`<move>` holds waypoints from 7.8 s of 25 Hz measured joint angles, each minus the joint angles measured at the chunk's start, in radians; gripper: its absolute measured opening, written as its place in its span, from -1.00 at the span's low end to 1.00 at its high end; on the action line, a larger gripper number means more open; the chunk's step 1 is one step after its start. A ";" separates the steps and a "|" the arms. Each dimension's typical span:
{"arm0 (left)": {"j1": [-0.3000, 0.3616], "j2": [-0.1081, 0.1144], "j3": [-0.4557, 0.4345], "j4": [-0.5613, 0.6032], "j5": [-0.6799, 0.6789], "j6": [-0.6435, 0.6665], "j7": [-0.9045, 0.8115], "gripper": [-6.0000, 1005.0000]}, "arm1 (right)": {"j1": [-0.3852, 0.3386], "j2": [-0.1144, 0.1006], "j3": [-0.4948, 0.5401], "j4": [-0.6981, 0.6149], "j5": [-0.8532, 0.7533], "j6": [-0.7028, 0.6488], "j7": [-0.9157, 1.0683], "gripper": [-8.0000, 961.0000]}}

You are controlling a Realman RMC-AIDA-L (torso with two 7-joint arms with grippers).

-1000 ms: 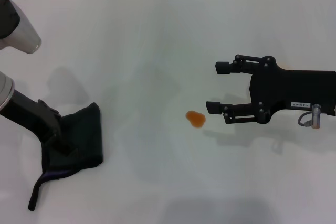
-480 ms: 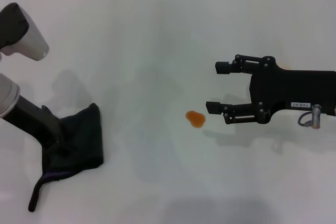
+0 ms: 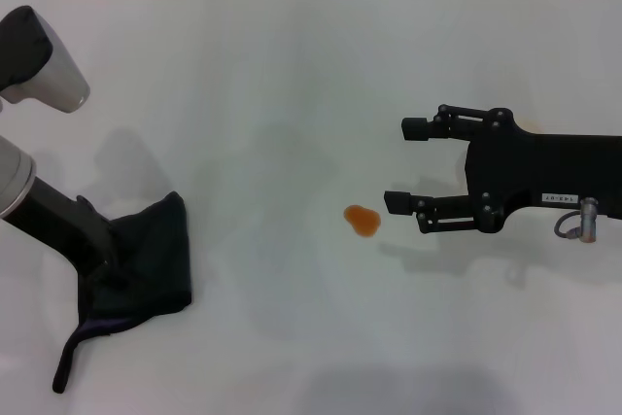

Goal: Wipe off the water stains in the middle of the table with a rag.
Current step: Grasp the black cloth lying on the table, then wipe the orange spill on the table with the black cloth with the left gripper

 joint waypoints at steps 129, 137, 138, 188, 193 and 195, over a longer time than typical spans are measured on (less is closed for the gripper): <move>-0.249 -0.035 0.628 -0.315 -0.681 -0.446 0.067 -0.93 | -0.009 -0.001 -0.003 0.004 0.048 -0.025 -0.051 0.72; -0.240 -0.035 0.641 -0.317 -0.697 -0.439 0.075 -0.93 | -0.007 -0.002 -0.003 0.005 0.048 -0.025 -0.051 0.72; -0.238 -0.035 0.641 -0.317 -0.697 -0.442 0.075 -0.93 | -0.007 -0.002 -0.003 0.005 0.048 -0.025 -0.051 0.72; -0.202 -0.034 0.613 -0.281 -0.638 -0.523 0.036 -0.93 | -0.012 -0.002 -0.001 0.011 0.048 -0.025 -0.053 0.72; -0.199 -0.034 0.619 -0.280 -0.661 -0.478 0.055 -0.93 | -0.012 -0.002 -0.001 0.011 0.048 -0.025 -0.053 0.72; -0.195 -0.034 0.619 -0.280 -0.668 -0.473 0.060 -0.93 | -0.012 -0.002 -0.001 0.011 0.048 -0.026 -0.053 0.72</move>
